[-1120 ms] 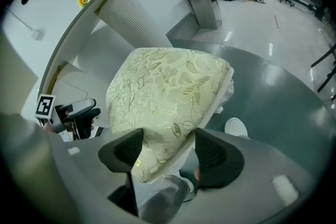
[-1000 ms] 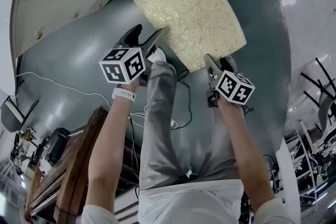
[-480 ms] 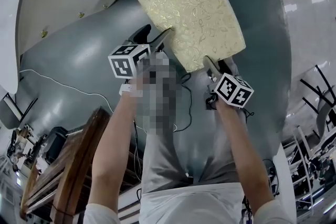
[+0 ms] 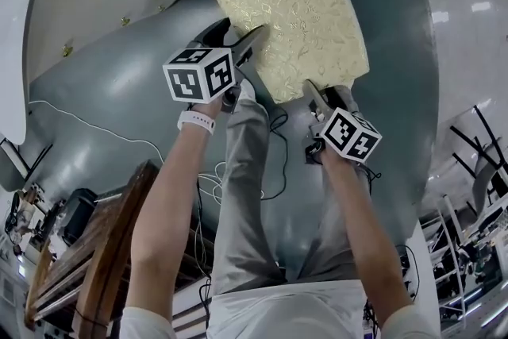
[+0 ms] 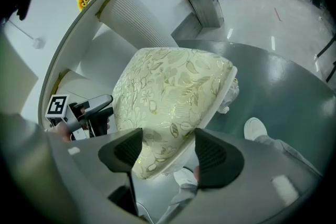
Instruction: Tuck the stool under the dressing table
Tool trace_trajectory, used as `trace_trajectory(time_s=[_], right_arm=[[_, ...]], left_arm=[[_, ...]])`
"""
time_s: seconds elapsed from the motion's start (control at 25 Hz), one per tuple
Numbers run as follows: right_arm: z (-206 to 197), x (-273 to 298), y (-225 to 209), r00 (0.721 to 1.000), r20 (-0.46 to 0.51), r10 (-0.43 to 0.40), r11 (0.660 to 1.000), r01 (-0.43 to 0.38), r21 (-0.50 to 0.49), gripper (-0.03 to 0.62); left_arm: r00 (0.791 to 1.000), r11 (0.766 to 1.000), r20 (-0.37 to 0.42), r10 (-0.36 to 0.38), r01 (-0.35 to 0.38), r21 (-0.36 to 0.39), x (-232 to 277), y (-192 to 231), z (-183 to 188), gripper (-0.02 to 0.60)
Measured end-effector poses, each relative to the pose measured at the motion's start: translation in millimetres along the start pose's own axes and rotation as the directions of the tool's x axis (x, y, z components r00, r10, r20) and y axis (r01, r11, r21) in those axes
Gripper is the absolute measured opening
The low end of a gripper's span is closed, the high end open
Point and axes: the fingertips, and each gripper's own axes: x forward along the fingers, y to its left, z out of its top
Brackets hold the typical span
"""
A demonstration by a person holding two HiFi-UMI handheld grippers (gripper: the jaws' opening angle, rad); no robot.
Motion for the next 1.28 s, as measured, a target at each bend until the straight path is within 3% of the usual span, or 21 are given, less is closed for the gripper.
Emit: trace_trajectory(time_s=[0.16, 0.48, 0.76, 0.8, 0.84, 0.88, 1.28], right_arm=[[2, 5, 2, 1.000, 0.016, 0.006, 1.000, -0.006, 0.004, 0.325], [21, 22, 12, 0.998, 0.055, 0.036, 0.999, -0.038, 0.036, 0.325], [55, 57, 62, 0.994, 0.081, 0.067, 0.997, -0.070, 0.037, 0.325], [60, 60, 66, 0.994, 0.091, 0.067, 0.997, -0.071, 0.042, 0.325], [65, 64, 70, 0.993, 0.100, 0.068, 0.996, -0.072, 0.045, 0.325], [68, 67, 74, 0.992, 0.106, 0.071, 0.996, -0.076, 0.046, 0.325], [93, 94, 107, 0.984, 0.149, 0.094, 0.992, -0.106, 0.074, 0.325]], left_arm=[[0.999, 0.999, 0.020, 0.031, -0.030, -0.029, -1, 6, 6, 0.347], [0.997, 0.997, 0.022, 0.077, -0.076, -0.034, -14, 18, -17, 0.337], [0.991, 0.992, 0.055, 0.122, -0.120, -0.031, -35, 38, 7, 0.230], [0.989, 0.991, 0.058, 0.135, -0.133, -0.035, -38, 40, 8, 0.169], [0.987, 0.988, 0.061, 0.148, -0.145, -0.043, -40, 42, 9, 0.062], [0.986, 0.987, 0.064, 0.156, -0.153, -0.053, -43, 43, 9, 0.024], [0.981, 0.983, 0.078, 0.180, -0.176, -0.055, -57, 49, 26, 0.011]])
